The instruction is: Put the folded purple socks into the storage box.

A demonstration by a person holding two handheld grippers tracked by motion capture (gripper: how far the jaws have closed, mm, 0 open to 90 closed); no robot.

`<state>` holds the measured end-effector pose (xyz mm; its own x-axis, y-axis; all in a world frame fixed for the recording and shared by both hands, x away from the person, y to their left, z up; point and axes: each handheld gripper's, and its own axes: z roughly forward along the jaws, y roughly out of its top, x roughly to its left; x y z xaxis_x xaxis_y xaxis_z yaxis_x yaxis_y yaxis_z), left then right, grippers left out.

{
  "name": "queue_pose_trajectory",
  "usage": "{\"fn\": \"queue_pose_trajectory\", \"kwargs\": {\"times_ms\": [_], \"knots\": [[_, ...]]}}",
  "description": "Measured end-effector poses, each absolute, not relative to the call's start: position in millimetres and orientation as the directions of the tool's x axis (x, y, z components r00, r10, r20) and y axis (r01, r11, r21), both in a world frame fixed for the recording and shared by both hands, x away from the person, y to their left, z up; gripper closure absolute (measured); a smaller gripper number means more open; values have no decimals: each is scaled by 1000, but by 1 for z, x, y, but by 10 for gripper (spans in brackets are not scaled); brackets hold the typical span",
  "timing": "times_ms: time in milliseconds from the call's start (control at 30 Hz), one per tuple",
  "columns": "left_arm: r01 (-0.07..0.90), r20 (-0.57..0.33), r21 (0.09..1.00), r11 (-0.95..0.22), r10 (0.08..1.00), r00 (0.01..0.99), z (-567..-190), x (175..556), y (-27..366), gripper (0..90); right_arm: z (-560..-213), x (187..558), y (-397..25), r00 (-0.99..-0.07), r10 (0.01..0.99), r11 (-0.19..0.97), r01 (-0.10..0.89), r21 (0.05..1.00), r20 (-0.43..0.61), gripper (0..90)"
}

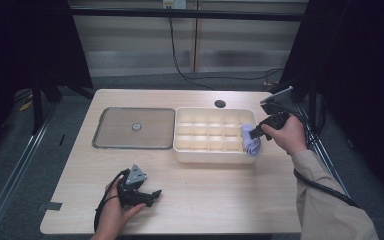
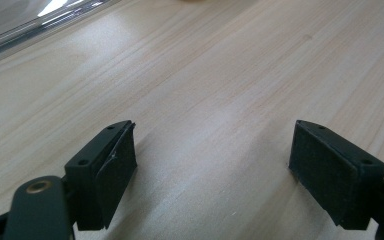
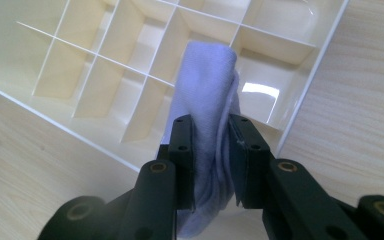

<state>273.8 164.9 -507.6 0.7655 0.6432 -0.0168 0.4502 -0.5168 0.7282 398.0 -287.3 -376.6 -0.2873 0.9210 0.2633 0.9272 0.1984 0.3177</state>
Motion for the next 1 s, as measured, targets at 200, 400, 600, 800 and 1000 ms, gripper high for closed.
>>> {"fn": "queue_pose_trajectory", "kwargs": {"times_ms": [200,400,600,800,1000], "knots": [[453,-22,729,-512,645,764,-508,274,165,181,-385,400,-286,-287,923,205,930,305,255,742],[452,-22,730,-512,644,765,-508,274,165,181,-390,402,-286,-287,927,213,933,291,242,743],[452,-22,730,-512,644,765,-508,274,165,181,-397,403,-282,-298,928,234,933,274,223,745],[452,-22,730,-512,644,765,-508,274,165,181,-403,404,-282,-296,930,236,935,265,217,748],[452,-22,730,-512,644,765,-508,274,165,181,-405,404,-282,-299,932,242,935,259,207,753]]}}
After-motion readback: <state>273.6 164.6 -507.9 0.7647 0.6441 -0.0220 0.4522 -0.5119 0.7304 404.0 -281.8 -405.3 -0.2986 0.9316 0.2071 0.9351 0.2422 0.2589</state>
